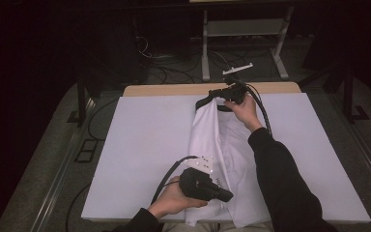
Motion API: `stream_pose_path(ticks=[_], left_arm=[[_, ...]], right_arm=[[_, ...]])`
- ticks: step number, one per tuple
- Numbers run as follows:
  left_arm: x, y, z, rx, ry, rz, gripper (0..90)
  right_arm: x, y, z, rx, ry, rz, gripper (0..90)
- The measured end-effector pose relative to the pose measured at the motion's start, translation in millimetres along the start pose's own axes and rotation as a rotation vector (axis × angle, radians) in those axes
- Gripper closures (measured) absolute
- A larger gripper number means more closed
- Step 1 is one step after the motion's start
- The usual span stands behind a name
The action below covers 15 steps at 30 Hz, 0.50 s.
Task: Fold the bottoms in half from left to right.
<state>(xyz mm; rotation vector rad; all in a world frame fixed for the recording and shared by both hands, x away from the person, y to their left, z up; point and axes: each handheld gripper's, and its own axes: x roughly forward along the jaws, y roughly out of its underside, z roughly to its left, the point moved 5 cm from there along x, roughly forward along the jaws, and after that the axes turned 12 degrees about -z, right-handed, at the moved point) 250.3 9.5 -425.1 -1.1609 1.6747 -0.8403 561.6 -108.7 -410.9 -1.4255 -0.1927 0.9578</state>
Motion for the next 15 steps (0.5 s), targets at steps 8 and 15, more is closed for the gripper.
stream_pose_path(ticks=[8, 15], left_arm=[[11.5, -4.2, -0.1, 0.002, 0.021, -0.008, 88.5], [26.9, -10.0, 0.9, -0.001, 0.042, -0.019, 88.5]], right_arm=[[-5.2, 2.1, -9.6, 0.003, 0.006, 0.012, 85.7], [-13.6, 2.5, -19.4, -0.001, 0.007, 0.013, 85.7]])
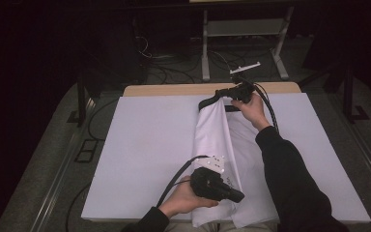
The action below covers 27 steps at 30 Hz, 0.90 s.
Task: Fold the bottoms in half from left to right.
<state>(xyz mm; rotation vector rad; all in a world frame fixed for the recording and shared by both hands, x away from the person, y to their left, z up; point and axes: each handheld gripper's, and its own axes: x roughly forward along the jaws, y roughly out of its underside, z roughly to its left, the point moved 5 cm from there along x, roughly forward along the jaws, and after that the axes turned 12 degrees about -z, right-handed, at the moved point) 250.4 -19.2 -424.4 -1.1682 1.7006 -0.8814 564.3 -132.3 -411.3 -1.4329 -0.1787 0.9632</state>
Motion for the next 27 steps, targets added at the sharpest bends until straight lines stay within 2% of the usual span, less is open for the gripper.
stream_pose_path(ticks=[16, 20, 27], left_arm=[[35.5, -13.9, 4.5, 0.012, 0.037, -0.007, 88.5], [41.0, -14.3, 5.5, 0.020, 0.046, -0.020, 88.5], [53.8, -12.0, 8.9, 0.011, 0.059, -0.036, 88.5]], right_arm=[[-18.7, 6.8, -26.2, 0.014, 0.007, 0.014, 85.7], [-22.9, 8.1, -31.4, 0.023, 0.007, 0.015, 85.7], [-29.1, 11.2, -36.4, 0.005, 0.014, 0.031, 85.7]])
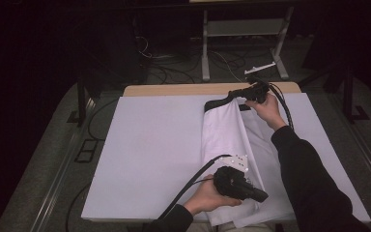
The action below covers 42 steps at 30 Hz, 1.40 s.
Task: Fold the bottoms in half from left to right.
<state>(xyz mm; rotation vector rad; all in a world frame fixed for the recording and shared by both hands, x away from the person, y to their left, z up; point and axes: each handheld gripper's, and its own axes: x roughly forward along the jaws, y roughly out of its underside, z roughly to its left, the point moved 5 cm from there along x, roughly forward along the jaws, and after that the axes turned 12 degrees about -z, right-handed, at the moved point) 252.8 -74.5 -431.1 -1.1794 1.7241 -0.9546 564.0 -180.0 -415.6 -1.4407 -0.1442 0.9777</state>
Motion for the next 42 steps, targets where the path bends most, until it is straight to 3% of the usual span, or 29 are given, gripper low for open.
stream_pose_path(ticks=[11, 29, 42], left_arm=[[19.3, 1.2, 3.7, -0.010, 0.012, 0.010, 88.5], [41.9, 3.9, 12.6, -0.046, 0.032, 0.032, 88.5], [61.7, 6.0, 18.9, -0.095, 0.048, 0.034, 88.5]], right_arm=[[-11.3, 11.5, -11.7, -0.003, 0.021, 0.006, 85.7], [-15.6, 26.4, -28.1, 0.003, 0.035, 0.024, 85.7], [-17.6, 32.8, -32.9, -0.013, 0.048, 0.051, 85.7]])
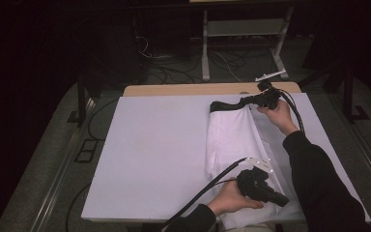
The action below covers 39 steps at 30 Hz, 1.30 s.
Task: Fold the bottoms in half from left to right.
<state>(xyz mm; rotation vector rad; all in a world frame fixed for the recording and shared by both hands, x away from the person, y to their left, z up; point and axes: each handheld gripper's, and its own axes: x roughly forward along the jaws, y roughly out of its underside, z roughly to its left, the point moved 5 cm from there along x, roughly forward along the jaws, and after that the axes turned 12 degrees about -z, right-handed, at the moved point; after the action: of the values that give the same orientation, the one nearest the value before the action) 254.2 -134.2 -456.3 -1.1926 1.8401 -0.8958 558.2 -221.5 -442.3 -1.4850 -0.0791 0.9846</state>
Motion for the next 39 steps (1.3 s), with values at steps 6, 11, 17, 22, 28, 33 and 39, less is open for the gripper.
stream_pose_path(ticks=[6, 11, 17, 22, 28, 33, 39], left_arm=[[8.5, -1.7, 4.0, -0.007, -0.001, 0.000, 88.5], [13.3, -2.2, 8.6, -0.019, -0.006, -0.010, 88.5], [16.5, -1.1, 14.8, -0.038, -0.013, -0.021, 88.4], [19.6, -1.7, 17.9, -0.047, -0.013, -0.024, 88.4], [26.8, 0.1, 23.2, -0.085, -0.025, -0.014, 70.2], [26.6, -1.7, 22.9, -0.087, -0.046, -0.031, 55.3], [21.3, -7.0, 22.1, -0.065, -0.109, -0.040, 31.3]], right_arm=[[-1.0, 1.4, -4.5, 0.001, -0.001, -0.001, 85.7], [1.6, 5.9, -9.7, 0.007, -0.001, 0.006, 85.7], [2.6, 8.7, -13.4, 0.016, -0.004, 0.007, 85.7], [2.9, 8.6, -15.5, 0.010, -0.001, 0.014, 85.4], [-3.3, 10.6, -19.9, 0.066, 0.031, 0.000, 62.5], [-13.5, 12.0, -16.8, 0.059, 0.029, -0.014, 39.2], [-24.2, 12.8, -10.0, 0.068, 0.008, -0.036, 14.1]])
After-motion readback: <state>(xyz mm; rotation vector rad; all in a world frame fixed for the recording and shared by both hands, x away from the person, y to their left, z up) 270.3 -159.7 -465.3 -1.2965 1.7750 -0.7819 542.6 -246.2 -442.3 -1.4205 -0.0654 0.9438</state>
